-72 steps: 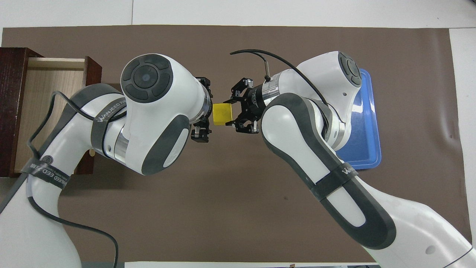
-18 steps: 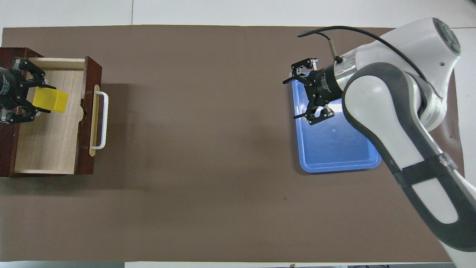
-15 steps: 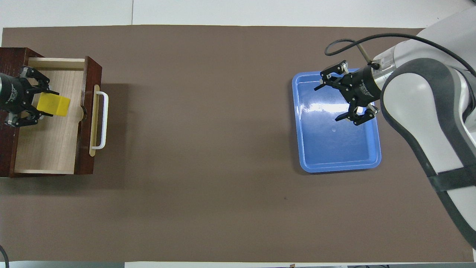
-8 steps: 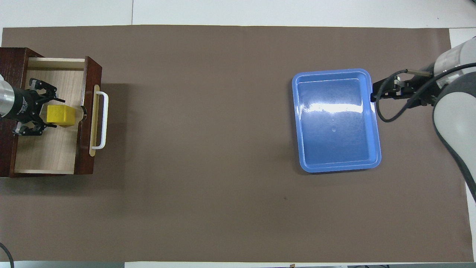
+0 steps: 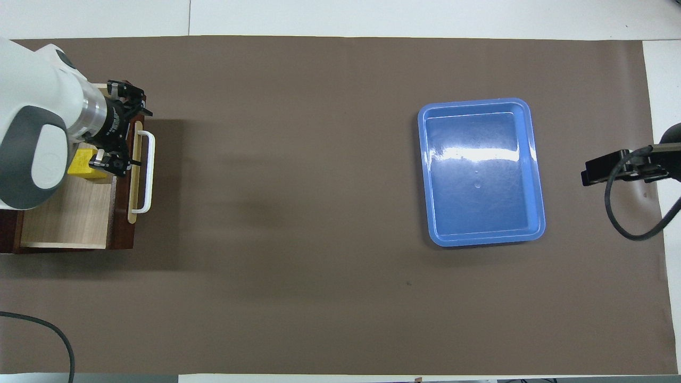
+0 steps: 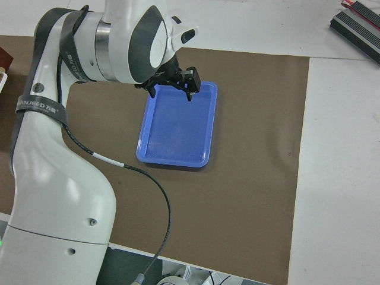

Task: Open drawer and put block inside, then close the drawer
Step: 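Open the left gripper and push the drawer shut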

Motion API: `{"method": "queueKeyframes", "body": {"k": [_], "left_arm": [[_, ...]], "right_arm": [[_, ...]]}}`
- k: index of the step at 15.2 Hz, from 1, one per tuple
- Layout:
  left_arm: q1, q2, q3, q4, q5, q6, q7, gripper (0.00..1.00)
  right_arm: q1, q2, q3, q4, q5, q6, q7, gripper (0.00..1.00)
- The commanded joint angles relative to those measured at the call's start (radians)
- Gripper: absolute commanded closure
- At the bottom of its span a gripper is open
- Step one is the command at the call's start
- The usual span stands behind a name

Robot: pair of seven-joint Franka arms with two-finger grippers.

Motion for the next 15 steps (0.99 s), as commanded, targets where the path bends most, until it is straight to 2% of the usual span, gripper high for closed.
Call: {"method": "queueKeyframes", "body": {"k": [1,3,7,9,11,15], "left_arm": [[0.009,-0.009,0.015,-0.086,0.052,0.068,-0.056,0.00],[0.021,-0.026,0.015,-0.145,0.081,0.129,-0.067,0.00],[0.079,-0.010,0.021,-0.105,0.097,0.156,-0.056,0.00],[0.110,0.000,0.021,-0.093,0.142,0.160,-0.042,0.00],[0.141,0.000,0.021,-0.096,0.146,0.176,0.004,0.00],[0.230,-0.007,0.019,-0.123,0.146,0.217,0.157,0.00]], "right_arm": [[-0.043,0.008,0.029,-0.003,-0.014,-0.032,-0.025,0.00],[-0.053,0.026,0.031,-0.009,-0.014,-0.018,-0.025,0.00],[-0.053,0.054,0.029,-0.024,-0.021,0.028,-0.024,0.00],[-0.053,0.057,0.031,-0.024,-0.058,0.044,-0.025,0.00],[-0.053,0.063,0.044,-0.009,-0.103,0.042,-0.050,0.00],[-0.055,0.068,0.048,0.042,-0.086,0.002,-0.051,0.00]]}}
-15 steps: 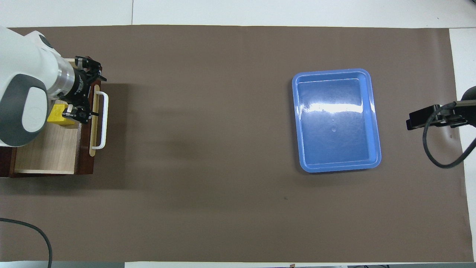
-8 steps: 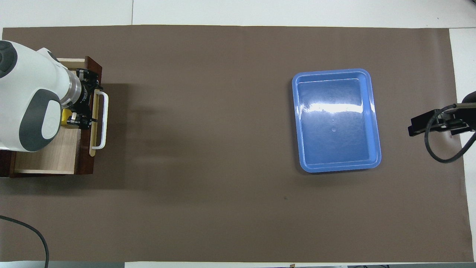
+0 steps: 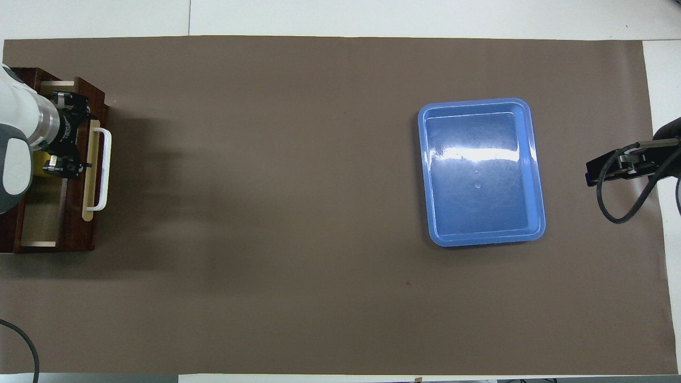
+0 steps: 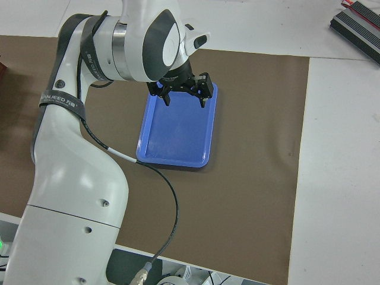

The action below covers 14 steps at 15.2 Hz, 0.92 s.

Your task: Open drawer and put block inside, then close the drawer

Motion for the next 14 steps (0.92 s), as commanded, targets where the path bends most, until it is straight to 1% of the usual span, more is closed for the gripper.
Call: {"method": "queueKeyframes", "body": {"k": [1,5,6,9,10,11,12,14], "left_arm": [[0.064,-0.011,-0.005,-0.024,0.023,0.043,0.107,0.00],[0.074,-0.010,-0.004,-0.020,0.023,0.048,0.156,0.00],[0.073,-0.007,-0.004,-0.008,0.025,0.030,0.168,0.00],[0.048,-0.013,-0.011,0.009,0.023,-0.007,0.309,0.00],[0.033,-0.022,-0.013,0.016,0.023,-0.022,0.329,0.00],[0.019,-0.034,-0.017,0.022,0.022,-0.068,0.363,0.00],[0.006,-0.045,-0.030,0.031,0.014,-0.116,0.439,0.00],[-0.019,-0.097,-0.033,0.045,-0.027,-0.194,0.564,0.00]], "right_arm": [[-0.027,0.000,0.020,0.036,-0.006,-0.035,-0.033,0.00],[-0.027,-0.002,0.019,0.036,-0.003,-0.039,-0.031,0.00],[-0.027,-0.002,0.019,0.036,0.012,-0.038,-0.031,0.00],[-0.025,-0.002,0.017,0.036,0.015,-0.038,-0.030,0.00],[-0.024,-0.003,0.016,0.036,0.015,-0.038,-0.030,0.00],[-0.024,-0.005,0.017,0.036,0.012,-0.038,-0.028,0.00],[-0.024,-0.005,0.017,0.036,0.014,-0.038,-0.028,0.00],[-0.024,-0.005,0.016,0.036,0.012,-0.038,-0.028,0.00]]}}
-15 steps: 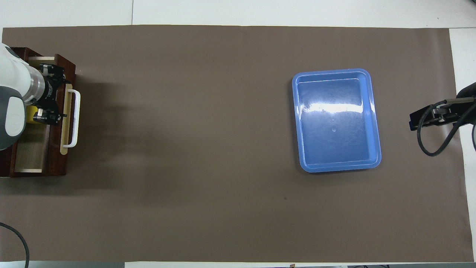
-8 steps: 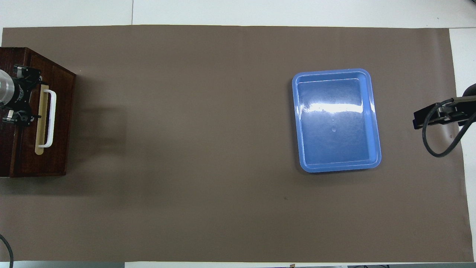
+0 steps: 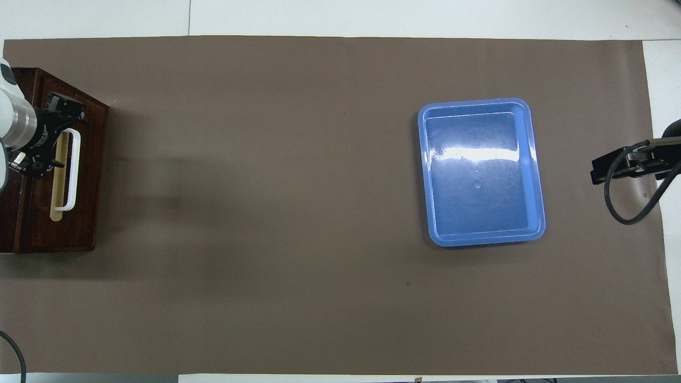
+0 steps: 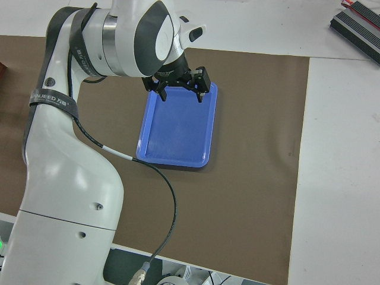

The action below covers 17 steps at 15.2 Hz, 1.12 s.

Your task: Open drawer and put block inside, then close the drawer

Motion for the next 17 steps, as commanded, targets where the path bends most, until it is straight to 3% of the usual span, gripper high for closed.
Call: {"method": "queueKeyframes", "body": {"k": [1,4,6,9,11,17], "left_arm": [[-0.038,-0.072,0.003,0.037,-0.051,-0.146,0.173,0.00],[-0.090,-0.075,-0.014,0.150,-0.069,-0.368,0.430,0.00],[-0.101,-0.067,-0.023,0.196,-0.071,-0.422,0.590,0.00],[-0.106,-0.079,-0.028,0.183,-0.086,-0.479,0.763,0.00],[-0.103,-0.128,-0.028,0.154,-0.097,-0.484,0.808,0.00],[-0.095,-0.162,-0.026,0.123,-0.131,-0.496,0.814,0.00]], "right_arm": [[-0.022,-0.003,0.016,0.010,0.010,-0.018,-0.028,0.00],[-0.016,-0.003,0.016,0.010,0.015,-0.015,-0.025,0.00],[-0.014,-0.003,0.016,0.009,0.016,-0.012,-0.020,0.00],[-0.017,-0.003,0.016,0.010,0.035,-0.009,-0.020,0.00],[-0.017,-0.003,0.016,0.010,0.035,-0.009,-0.020,0.00],[-0.017,-0.003,0.016,0.009,0.035,-0.009,-0.022,0.00]]}}
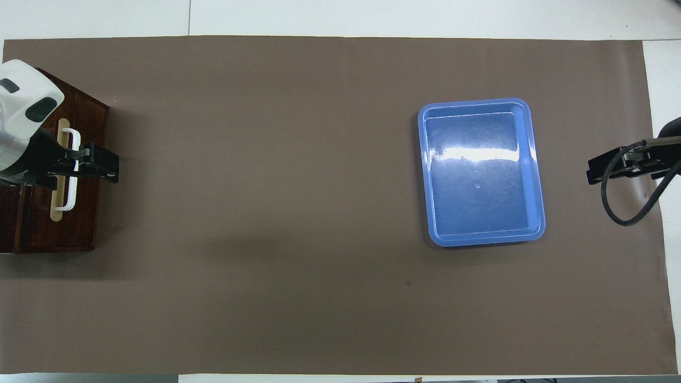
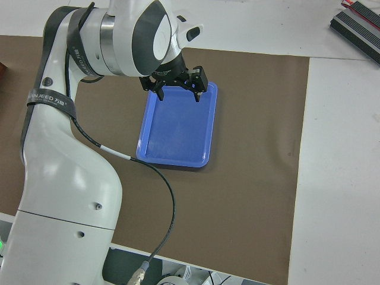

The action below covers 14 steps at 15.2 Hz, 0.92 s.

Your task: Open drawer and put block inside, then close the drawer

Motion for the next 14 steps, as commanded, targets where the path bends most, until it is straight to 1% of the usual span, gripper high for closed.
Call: {"method": "queueKeyframes", "body": {"k": [1,2,6,12,14], "left_arm": [[0.008,-0.043,0.004,-0.060,-0.017,0.000,0.024,0.00],[0.011,-0.052,0.004,-0.076,-0.015,0.007,0.025,0.00],[0.013,-0.050,0.004,-0.065,-0.015,0.004,0.059,0.00],[0.015,-0.050,0.005,-0.056,-0.015,-0.003,0.059,0.00],[0.031,-0.050,0.005,-0.043,-0.017,-0.006,0.057,0.00]], "right_arm": [[-0.018,-0.003,0.010,0.007,0.024,-0.009,-0.022,0.00],[-0.018,-0.003,0.010,0.007,0.024,-0.011,-0.022,0.00],[-0.018,-0.004,0.010,0.008,0.024,-0.009,-0.022,0.00],[-0.018,-0.004,0.010,0.007,0.023,-0.009,-0.022,0.00],[-0.017,-0.006,0.010,0.008,0.023,-0.011,-0.022,0.00]]}}
